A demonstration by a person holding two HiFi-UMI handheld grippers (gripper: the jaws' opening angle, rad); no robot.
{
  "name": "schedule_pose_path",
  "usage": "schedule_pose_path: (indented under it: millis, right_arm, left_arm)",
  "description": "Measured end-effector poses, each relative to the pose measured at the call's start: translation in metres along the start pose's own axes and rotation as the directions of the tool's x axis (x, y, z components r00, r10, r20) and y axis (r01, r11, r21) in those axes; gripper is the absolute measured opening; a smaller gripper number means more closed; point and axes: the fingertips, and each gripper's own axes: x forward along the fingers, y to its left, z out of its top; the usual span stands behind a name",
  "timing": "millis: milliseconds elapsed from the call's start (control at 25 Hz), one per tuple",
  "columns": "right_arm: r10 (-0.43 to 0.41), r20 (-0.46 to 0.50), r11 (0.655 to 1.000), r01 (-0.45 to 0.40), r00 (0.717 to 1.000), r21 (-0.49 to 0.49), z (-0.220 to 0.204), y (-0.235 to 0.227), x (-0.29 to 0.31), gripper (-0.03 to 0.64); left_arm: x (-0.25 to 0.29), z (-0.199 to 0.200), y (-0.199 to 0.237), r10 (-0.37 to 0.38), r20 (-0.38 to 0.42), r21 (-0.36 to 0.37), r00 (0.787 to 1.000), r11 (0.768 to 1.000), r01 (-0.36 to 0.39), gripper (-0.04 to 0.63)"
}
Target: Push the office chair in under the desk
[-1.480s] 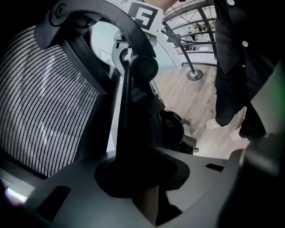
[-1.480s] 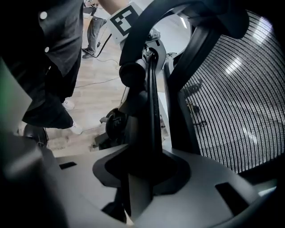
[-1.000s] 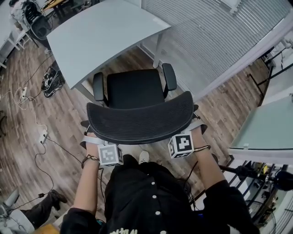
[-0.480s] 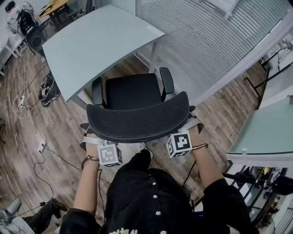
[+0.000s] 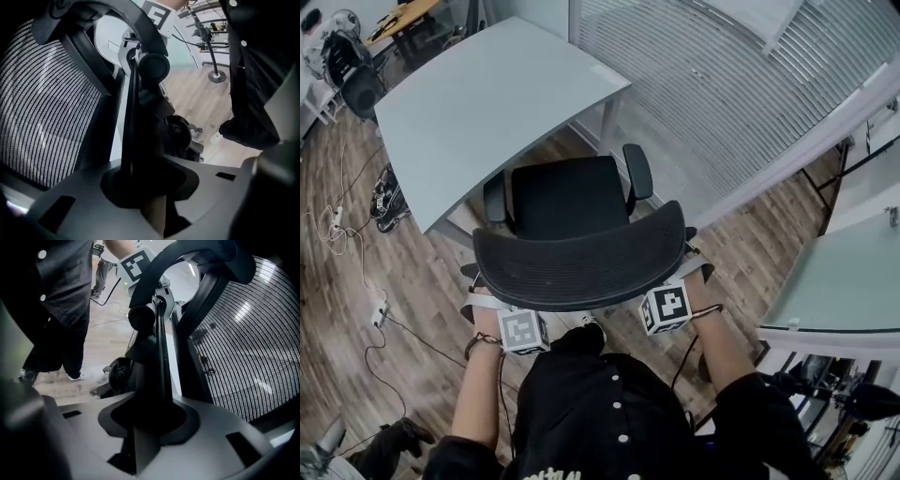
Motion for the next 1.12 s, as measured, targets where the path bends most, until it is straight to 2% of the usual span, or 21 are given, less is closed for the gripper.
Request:
schedule_pose_path:
  millis: [240,560,800,1120]
  right_arm:
    - [0.023,0.021,1.0,-0.023,1.0,-0.011,-0.018,-0.016,0.012,0.135]
    - [0.046,0.064,0.998,-0.043,0.997,-0.052,-0.042,-0.03,0.022,0.13]
    - [0.073,0.088,0.994,-0.066,0.993,-0.083,-0.055,-0.038,0.027,0.127]
    - [0.086,0.156,0.986,-0.063,0.984,-0.152,-0.077,-0.063,0.036,0.123]
  left_arm:
    - [0.02,0.008,0.011,-0.028,0.002,-0.018,1.0,0.999,0.028,0.1]
    - [0.04,0.022,0.025,-0.022,-0.02,-0.026,1.0,0.999,0.021,0.098]
    - [0.044,0.034,0.031,-0.048,-0.046,-0.071,0.998,0.996,0.045,0.097]
    - [0.056,0.053,0.04,-0.042,-0.123,-0.139,0.992,0.99,0.025,0.097]
